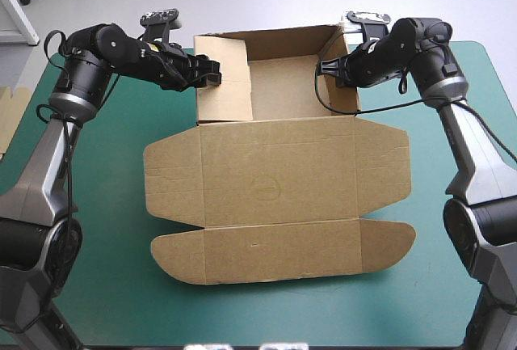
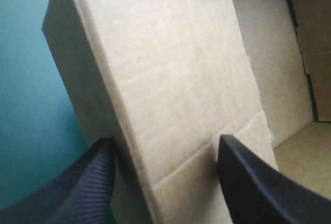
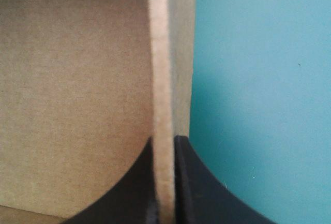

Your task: Fold the box

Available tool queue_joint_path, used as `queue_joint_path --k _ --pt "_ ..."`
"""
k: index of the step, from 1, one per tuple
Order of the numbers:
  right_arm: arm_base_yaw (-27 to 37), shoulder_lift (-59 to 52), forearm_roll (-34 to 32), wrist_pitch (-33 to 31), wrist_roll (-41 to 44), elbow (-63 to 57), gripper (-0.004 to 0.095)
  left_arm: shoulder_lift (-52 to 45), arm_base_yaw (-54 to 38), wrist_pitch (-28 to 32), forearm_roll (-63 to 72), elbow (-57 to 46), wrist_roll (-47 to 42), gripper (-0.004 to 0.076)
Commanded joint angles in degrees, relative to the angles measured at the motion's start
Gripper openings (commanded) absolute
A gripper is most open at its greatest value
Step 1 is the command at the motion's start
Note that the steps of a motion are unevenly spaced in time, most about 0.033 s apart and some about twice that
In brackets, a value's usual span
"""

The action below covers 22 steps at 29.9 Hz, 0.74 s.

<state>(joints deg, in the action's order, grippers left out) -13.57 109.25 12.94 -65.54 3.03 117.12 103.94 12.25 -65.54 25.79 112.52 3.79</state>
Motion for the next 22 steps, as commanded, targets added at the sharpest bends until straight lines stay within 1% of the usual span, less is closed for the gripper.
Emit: queue_joint_path --k 1,4,9,12,17,20,22 --pt "-2.1 -3.6 0.4 2.7 1.3 1.8 0.0004 -1.3 0.4 0.1 -1.7 3.8 -2.2 0.0406" --pt "-3.2 -3.6 -2.6 3.1 2.7 1.8 0.0004 0.0 1.1 -3.7 -6.5 6.3 -4.3 0.0405" --pt "-3.8 -3.6 -3.2 4.3 4.5 1.8 0.0004 3.7 3.5 -8.8 -13.8 9.3 -6.9 0.0400" --pt "-3.8 -3.6 -4.5 3.7 5.4 1.8 0.0004 5.1 4.7 -8.8 -15.0 9.7 -7.9 0.0385" --pt "-3.8 -2.3 -6.2 0.8 5.4 1.9 0.0004 7.3 6.1 -8.8 -16.9 10.3 -8.8 0.0302" --pt "-3.8 -0.5 -5.4 -1.1 5.4 2.0 0.0004 8.4 6.2 -8.8 -17.6 10.3 -9.6 0.0279" --pt "-3.8 0.7 -4.7 -1.7 5.5 2.2 0.0004 9.0 6.2 -8.8 -19.2 10.4 -9.9 0.0249"
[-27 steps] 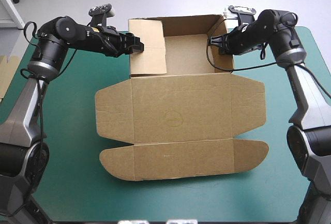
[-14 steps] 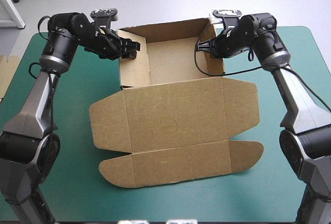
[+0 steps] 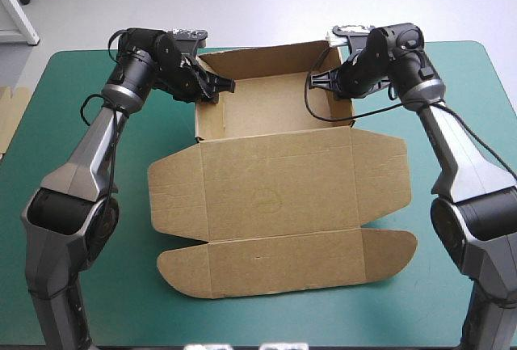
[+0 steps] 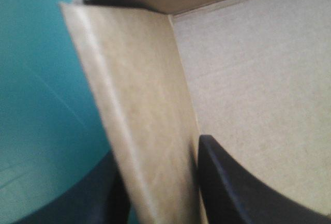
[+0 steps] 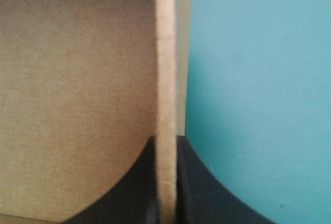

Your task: Fold the box

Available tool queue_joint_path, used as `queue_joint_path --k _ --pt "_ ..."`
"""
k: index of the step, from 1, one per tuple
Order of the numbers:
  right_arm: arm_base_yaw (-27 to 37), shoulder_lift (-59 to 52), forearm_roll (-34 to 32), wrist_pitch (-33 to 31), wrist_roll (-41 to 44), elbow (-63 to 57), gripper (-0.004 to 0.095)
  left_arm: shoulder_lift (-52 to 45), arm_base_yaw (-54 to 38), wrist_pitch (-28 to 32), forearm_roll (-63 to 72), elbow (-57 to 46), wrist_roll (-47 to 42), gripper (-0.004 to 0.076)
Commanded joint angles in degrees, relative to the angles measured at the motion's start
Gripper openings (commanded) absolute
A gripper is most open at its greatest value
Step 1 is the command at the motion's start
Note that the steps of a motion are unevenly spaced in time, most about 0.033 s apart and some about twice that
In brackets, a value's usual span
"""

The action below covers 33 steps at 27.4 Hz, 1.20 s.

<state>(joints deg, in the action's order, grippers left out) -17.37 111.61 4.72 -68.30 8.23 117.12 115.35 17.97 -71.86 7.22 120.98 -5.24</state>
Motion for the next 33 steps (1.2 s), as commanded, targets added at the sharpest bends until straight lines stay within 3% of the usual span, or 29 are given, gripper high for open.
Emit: queue_joint_path --k 1,9,33 --pt "0.0 -1.1 4.1 0.8 0.3 2.5 0.0004 -2.4 0.5 -2.5 -1.7 1.9 -1.0 0.0230" --pt "0.0 3.7 3.9 -3.0 0.4 7.5 0.0005 0.3 0.5 -1.8 -6.7 1.9 -0.7 -0.0012" --pt "-0.5 14.5 -1.1 -2.1 -2.6 9.3 0.0005 12.3 1.0 3.5 -12.3 1.9 -2.3 -0.0010"
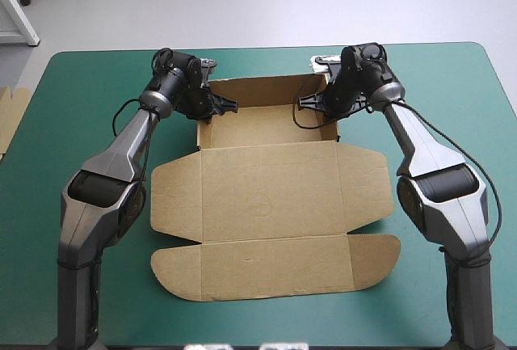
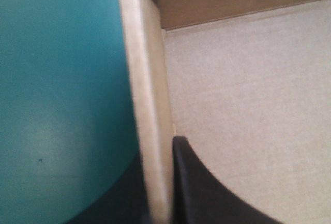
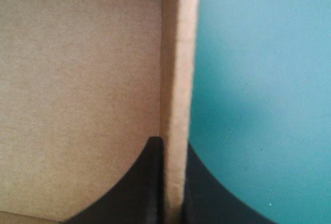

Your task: Fold the box

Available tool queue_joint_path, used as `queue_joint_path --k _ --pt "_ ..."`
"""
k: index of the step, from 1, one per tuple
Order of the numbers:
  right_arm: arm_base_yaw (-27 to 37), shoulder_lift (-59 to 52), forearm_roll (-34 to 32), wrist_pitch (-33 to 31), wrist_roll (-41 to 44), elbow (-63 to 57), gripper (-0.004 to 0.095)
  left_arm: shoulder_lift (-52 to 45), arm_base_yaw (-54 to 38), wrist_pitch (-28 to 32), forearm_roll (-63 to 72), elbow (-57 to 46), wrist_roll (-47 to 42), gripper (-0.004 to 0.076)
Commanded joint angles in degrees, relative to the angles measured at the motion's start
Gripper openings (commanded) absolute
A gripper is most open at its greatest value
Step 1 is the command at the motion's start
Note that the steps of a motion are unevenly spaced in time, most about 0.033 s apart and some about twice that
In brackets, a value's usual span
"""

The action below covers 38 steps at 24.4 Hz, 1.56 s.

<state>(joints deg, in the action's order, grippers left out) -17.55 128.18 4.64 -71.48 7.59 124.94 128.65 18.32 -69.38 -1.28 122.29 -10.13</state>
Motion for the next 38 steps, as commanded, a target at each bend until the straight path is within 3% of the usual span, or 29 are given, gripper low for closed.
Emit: queue_joint_path --k 1,10,14,19,23,26,38 --pt "-0.3 -2.1 -1.0 1.0 -2.0 1.4 0.0005 -0.8 0.8 0.9 -4.1 0.6 2.6 -0.0010" --pt "-0.3 -2.1 0.9 0.1 -3.6 1.5 0.0028 -0.9 0.8 -0.2 -3.7 0.6 2.6 -0.0010" --pt "-0.2 -2.3 0.9 0.1 -3.9 1.5 0.0259 -1.9 0.7 0.0 -3.4 0.6 3.1 0.0021" --pt "-0.2 -3.6 0.9 0.2 -3.9 1.5 0.0445 -3.5 0.7 0.3 -3.2 0.6 3.7 0.0204" --pt "-0.2 -5.4 0.7 1.1 -3.9 1.5 0.0449 -4.9 0.7 0.3 -2.8 0.6 4.3 0.0460" --pt "-0.2 -6.6 0.5 1.2 -3.9 1.5 0.0449 -6.2 0.7 0.3 -2.1 0.6 4.3 0.0558" --pt "-0.2 -16.8 -0.7 0.5 -4.0 1.3 0.0449 -18.4 0.7 0.4 0.7 0.5 6.2 0.0562"
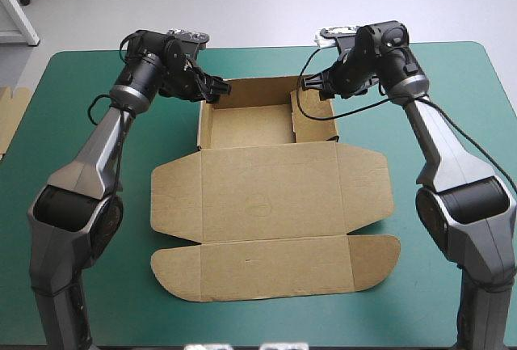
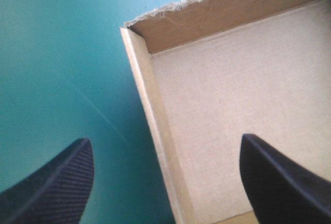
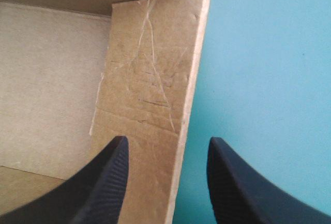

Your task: Fold the box

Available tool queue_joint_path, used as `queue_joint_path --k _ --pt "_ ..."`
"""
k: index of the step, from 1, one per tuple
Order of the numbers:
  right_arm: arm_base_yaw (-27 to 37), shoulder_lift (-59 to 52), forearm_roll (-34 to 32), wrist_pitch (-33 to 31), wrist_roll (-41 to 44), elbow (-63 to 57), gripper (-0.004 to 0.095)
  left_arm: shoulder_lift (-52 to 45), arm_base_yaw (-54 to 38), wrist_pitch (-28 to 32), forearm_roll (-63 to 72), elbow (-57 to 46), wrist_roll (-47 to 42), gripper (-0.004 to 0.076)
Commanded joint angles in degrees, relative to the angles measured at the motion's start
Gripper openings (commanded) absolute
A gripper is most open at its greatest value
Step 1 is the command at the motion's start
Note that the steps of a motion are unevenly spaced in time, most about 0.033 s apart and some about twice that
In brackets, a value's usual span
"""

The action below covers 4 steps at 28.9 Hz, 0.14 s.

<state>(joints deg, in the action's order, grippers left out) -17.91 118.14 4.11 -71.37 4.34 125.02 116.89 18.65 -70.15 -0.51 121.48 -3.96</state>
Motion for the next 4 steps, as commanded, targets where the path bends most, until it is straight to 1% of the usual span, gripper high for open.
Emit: queue_joint_path --k 1,3,4 --pt "0.1 -8.0 -0.1 0.8 -0.9 1.1 0.0449 -7.8 0.3 1.6 -0.1 1.0 0.0 0.0556" --pt "0.1 -11.9 -0.8 1.9 -1.5 -0.2 0.0441 -12.6 0.5 3.1 -1.0 -1.3 0.4 0.0534" --pt "0.1 -14.2 -1.4 2.1 -2.2 -1.0 0.0434 -16.2 0.5 3.5 -2.6 -4.1 0.4 0.0526"
